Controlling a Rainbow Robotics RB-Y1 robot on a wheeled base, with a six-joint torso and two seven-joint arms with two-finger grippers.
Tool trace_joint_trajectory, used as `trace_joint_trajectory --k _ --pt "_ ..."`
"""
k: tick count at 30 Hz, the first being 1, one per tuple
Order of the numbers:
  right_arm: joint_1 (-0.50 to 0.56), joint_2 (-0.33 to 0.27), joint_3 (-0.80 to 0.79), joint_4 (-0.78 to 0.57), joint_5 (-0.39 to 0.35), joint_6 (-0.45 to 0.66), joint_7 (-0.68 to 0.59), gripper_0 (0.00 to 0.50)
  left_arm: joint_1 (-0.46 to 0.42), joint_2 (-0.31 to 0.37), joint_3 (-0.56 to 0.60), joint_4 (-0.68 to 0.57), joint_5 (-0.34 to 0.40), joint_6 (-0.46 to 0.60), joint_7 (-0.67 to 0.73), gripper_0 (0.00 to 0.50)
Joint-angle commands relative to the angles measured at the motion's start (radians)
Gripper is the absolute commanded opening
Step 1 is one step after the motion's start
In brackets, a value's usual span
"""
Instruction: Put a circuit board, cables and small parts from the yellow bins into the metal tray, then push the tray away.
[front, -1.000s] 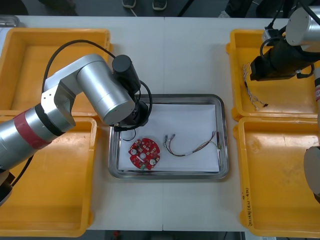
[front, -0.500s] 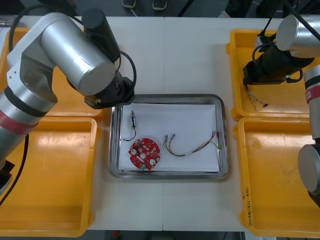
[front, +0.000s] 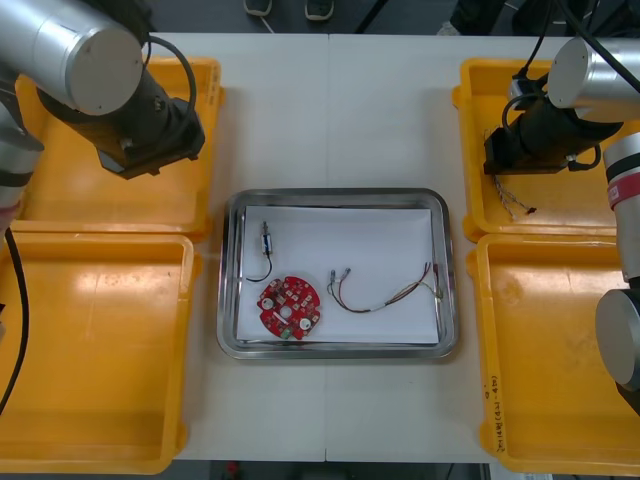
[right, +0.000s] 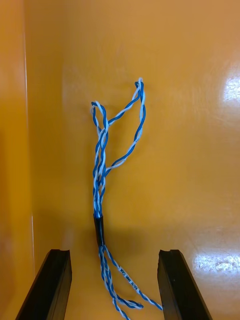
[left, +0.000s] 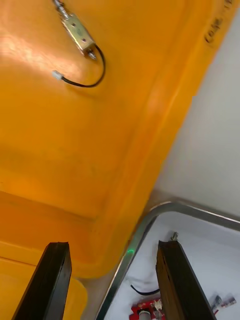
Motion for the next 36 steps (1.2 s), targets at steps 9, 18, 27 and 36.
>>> trace_joint_trajectory --k 9,18,27,36 --pt "0.034 0.011 0.057 -0.017 -0.013 -0.078 -0.059 0.5 -0.125 0.04 0.05 0.25 -0.056 -0.146 -0.121 0.5" --pt "0.051 0.011 0.057 -0.019 -0.013 -0.084 -0.062 0.5 -0.199 0.024 0.048 0.428 -0.054 -0.267 -0.141 0.5" --pt "0.068 0.011 0.057 -0.017 -0.021 -0.107 -0.063 0.5 -0.254 0.0 0.048 0.612 -0.065 -0.402 -0.157 0.5" --pt "0.074 0.009 0.057 -0.017 -0.022 -0.107 -0.062 0.5 -0.286 -0.037 0.047 0.741 -0.103 -0.519 -0.171 0.5"
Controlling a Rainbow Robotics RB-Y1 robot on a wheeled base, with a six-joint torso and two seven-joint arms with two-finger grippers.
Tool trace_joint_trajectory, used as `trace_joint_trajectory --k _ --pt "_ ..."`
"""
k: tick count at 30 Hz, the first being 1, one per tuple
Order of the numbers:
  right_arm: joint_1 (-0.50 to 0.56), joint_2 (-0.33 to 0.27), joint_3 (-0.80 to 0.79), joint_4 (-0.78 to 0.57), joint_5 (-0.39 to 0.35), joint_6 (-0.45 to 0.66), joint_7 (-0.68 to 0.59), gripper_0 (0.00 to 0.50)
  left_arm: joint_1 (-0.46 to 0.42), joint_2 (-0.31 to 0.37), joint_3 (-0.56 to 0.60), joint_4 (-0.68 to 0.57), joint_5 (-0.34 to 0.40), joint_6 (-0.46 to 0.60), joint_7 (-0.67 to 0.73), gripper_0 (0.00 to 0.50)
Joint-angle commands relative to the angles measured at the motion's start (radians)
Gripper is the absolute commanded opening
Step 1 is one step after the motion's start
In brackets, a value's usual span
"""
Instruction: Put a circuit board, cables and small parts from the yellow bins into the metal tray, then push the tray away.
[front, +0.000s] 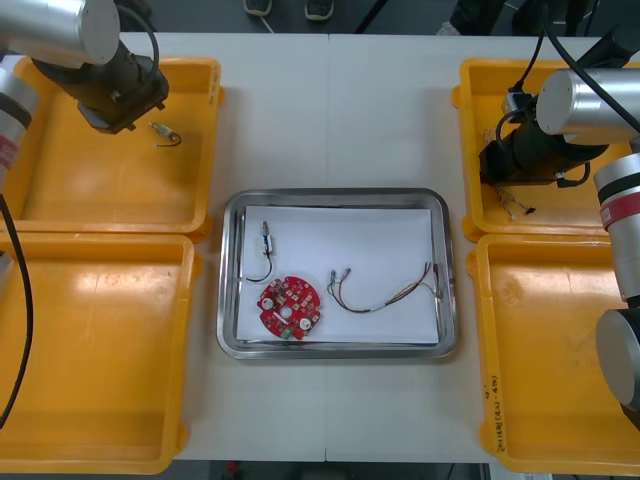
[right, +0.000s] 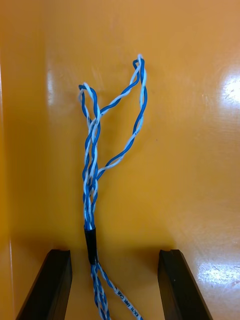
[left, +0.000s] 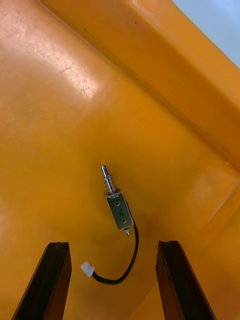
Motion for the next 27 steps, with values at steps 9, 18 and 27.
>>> trace_joint_trajectory --k 9,18,27 --pt "0.023 -0.001 0.013 -0.019 -0.017 -0.008 -0.027 0.0 -0.099 -0.063 -0.009 0.163 -0.021 -0.17 -0.125 0.5" --pt "0.022 -0.03 0.001 -0.059 -0.033 0.02 -0.016 0.0 -0.099 -0.084 -0.073 0.224 -0.017 -0.253 -0.127 0.5" --pt "0.022 -0.062 -0.038 -0.241 -0.037 0.233 -0.007 0.0 -0.099 -0.086 -0.111 0.269 -0.014 -0.298 -0.128 0.5"
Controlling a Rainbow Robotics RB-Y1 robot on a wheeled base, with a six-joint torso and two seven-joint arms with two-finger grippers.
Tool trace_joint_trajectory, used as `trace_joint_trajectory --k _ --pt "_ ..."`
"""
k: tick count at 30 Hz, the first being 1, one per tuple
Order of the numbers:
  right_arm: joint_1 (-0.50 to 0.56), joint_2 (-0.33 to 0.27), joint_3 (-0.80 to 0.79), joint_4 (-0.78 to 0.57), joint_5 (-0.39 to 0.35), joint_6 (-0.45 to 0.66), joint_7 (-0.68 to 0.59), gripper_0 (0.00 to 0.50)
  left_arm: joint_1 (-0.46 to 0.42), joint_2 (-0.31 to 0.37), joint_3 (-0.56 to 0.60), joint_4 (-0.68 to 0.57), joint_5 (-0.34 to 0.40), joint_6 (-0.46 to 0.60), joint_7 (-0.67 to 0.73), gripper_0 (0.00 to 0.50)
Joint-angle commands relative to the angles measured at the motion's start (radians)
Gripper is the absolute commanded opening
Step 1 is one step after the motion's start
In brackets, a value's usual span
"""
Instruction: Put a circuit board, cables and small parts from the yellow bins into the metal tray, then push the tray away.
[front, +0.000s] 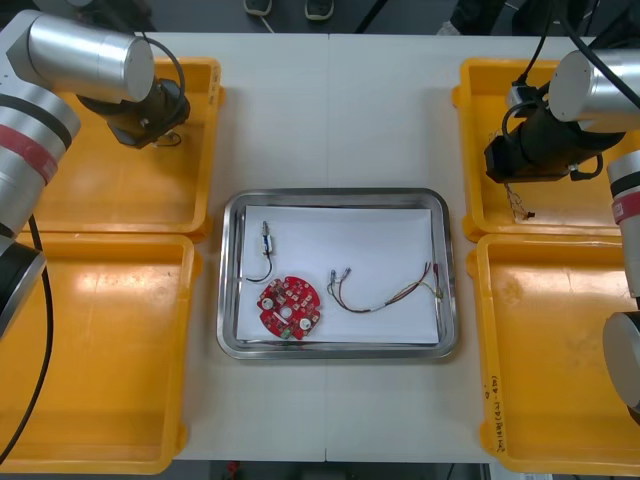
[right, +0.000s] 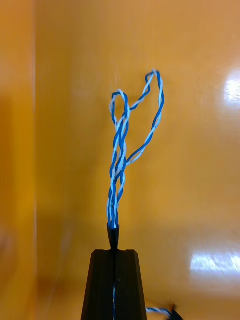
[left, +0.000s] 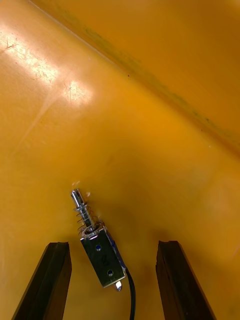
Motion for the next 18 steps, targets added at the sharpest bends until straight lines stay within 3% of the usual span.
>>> trace_joint_trajectory --k 1,12,13,14,15,18 --pt "0.008 -0.042 -0.041 -0.125 -0.014 0.095 -0.007 0.0 -0.058 -0.018 -0.034 0.028 -0.003 -0.05 -0.056 0.5" --pt "0.008 -0.068 -0.078 -0.347 -0.048 0.339 0.005 0.0 -0.053 -0.018 -0.058 0.06 0.001 -0.093 -0.06 0.5" --pt "0.008 -0.068 -0.078 -0.36 -0.051 0.351 0.006 0.0 -0.051 -0.018 -0.058 0.06 0.001 -0.093 -0.062 0.47" --pt "0.008 -0.071 -0.078 -0.389 -0.063 0.378 0.008 0.0 -0.051 -0.018 -0.058 0.06 0.001 -0.094 -0.065 0.167" --pt "0.008 -0.074 -0.078 -0.409 -0.081 0.378 0.01 0.0 -0.051 -0.018 -0.058 0.06 0.001 -0.094 -0.065 0.002" --pt "0.008 -0.091 -0.078 -0.464 -0.14 0.378 0.01 0.0 -0.051 -0.018 -0.058 0.06 0.003 -0.094 -0.066 0.0"
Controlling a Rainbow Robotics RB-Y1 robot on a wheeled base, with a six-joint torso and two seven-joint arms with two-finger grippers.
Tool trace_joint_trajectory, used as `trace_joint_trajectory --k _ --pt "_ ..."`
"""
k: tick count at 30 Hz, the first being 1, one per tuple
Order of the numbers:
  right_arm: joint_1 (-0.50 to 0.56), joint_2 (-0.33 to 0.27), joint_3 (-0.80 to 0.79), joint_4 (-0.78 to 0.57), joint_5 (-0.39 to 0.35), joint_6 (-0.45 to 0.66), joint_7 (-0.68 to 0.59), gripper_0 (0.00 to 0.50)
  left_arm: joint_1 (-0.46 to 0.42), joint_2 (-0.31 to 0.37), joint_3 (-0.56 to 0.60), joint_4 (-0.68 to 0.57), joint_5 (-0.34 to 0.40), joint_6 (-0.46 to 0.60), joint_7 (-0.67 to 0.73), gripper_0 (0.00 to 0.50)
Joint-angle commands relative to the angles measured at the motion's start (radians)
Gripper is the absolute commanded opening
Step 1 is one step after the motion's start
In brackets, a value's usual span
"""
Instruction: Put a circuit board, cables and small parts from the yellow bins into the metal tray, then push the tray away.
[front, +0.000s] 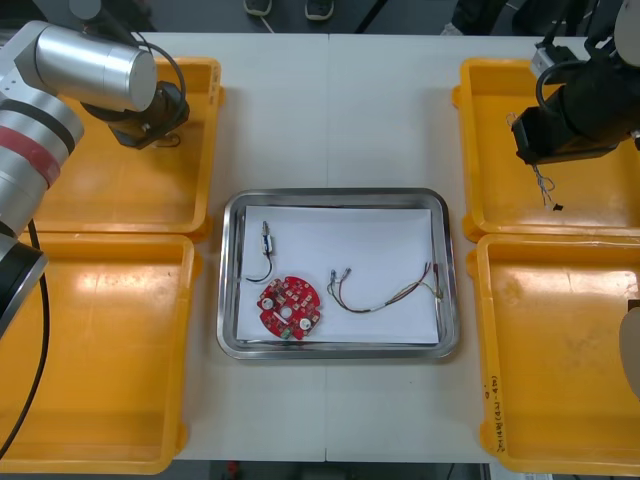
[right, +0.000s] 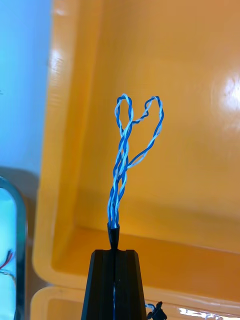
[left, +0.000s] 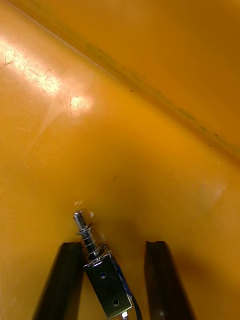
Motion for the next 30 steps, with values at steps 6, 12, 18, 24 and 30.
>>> trace_joint_trajectory --k 6,12,18,24,30 --pt "0.003 -0.083 -0.017 -0.172 -0.189 0.007 0.015 0.0 -0.041 -0.018 -0.017 0.002 0.013 -0.01 -0.068 0.0" --pt "0.003 -0.121 0.021 -0.202 -0.311 0.007 0.018 0.0 -0.041 -0.007 -0.011 -0.001 0.026 -0.01 -0.071 0.0" --pt "0.003 -0.158 0.116 -0.29 -0.397 0.007 0.023 0.0 -0.041 0.017 0.029 -0.019 0.041 0.03 -0.085 0.0" --pt "0.003 -0.161 0.256 -0.4 -0.414 0.007 0.051 0.0 -0.041 0.048 0.068 -0.076 0.039 0.116 -0.097 0.0" --pt "0.0 -0.149 0.395 -0.463 -0.422 0.007 0.109 0.0 -0.039 0.082 0.099 -0.139 0.05 0.214 -0.109 0.0"
